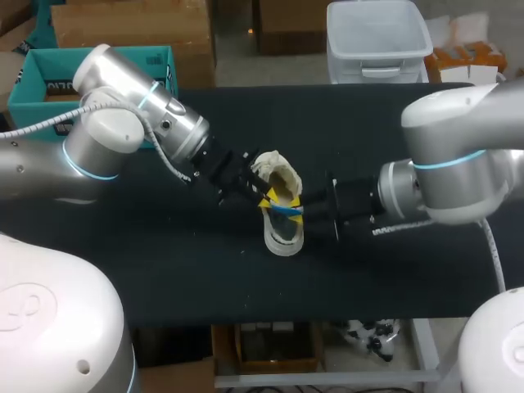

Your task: Open the shoe tongue, take the insole out of the shoe, put the insole back into the shoe, and pack the shoe into the shoebox

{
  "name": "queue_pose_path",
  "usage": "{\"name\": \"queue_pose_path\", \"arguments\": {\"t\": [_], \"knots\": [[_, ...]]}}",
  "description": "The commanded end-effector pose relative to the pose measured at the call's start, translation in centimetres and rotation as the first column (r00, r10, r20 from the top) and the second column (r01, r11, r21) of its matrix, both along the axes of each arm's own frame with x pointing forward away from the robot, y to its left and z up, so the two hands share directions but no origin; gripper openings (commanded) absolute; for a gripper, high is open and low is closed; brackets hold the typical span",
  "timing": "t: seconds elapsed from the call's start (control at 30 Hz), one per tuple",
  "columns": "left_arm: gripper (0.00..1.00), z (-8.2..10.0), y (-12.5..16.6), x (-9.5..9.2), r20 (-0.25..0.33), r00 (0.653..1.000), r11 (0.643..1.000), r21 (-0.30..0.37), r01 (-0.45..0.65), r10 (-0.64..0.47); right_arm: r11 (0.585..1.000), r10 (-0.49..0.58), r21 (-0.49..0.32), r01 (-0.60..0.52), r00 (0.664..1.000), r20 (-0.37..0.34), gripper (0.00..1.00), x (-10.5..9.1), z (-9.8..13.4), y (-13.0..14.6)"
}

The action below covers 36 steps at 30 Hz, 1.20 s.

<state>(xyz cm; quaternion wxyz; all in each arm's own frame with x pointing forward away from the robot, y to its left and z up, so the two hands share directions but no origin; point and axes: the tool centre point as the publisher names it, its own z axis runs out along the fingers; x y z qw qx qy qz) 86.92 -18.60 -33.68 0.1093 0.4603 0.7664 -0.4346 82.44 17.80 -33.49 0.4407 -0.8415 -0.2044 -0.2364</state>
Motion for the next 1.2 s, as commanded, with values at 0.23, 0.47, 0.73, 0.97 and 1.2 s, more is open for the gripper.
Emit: {"name": "queue_pose_path", "arguments": {"t": [0.23,0.47,0.73,0.97,1.2], "knots": [[0.0,-1.3,-0.3,2.0,-0.024,0.999,0.999,0.021,-0.041,0.042,1.0,0.024,0.006,-0.024,1.0,-0.016,0.0,2.4,-2.1,0.1],[0.48,-1.5,-0.2,2.4,-0.044,0.997,0.998,0.026,-0.056,0.058,1.0,0.026,-0.003,-0.026,0.999,-0.027,0.0,2.9,-2.6,0.2],[0.05,-0.5,-0.6,0.5,-0.025,1.0,1.0,-0.001,-0.002,0.002,1.0,0.006,-0.019,-0.006,1.0,-0.025,0.0,2.2,-2.1,0.1],[0.0,-0.4,-1.2,-0.4,-0.007,1.0,1.0,0.0,0.028,-0.028,1.0,-0.006,-0.031,0.005,1.0,-0.028,0.45,1.4,-1.8,0.2],[0.0,-0.6,-0.9,0.1,-0.008,1.0,1.0,-0.007,0.01,-0.011,0.997,-0.028,-0.071,0.026,0.999,-0.031,0.91,0.1,-0.6,0.5]]}}
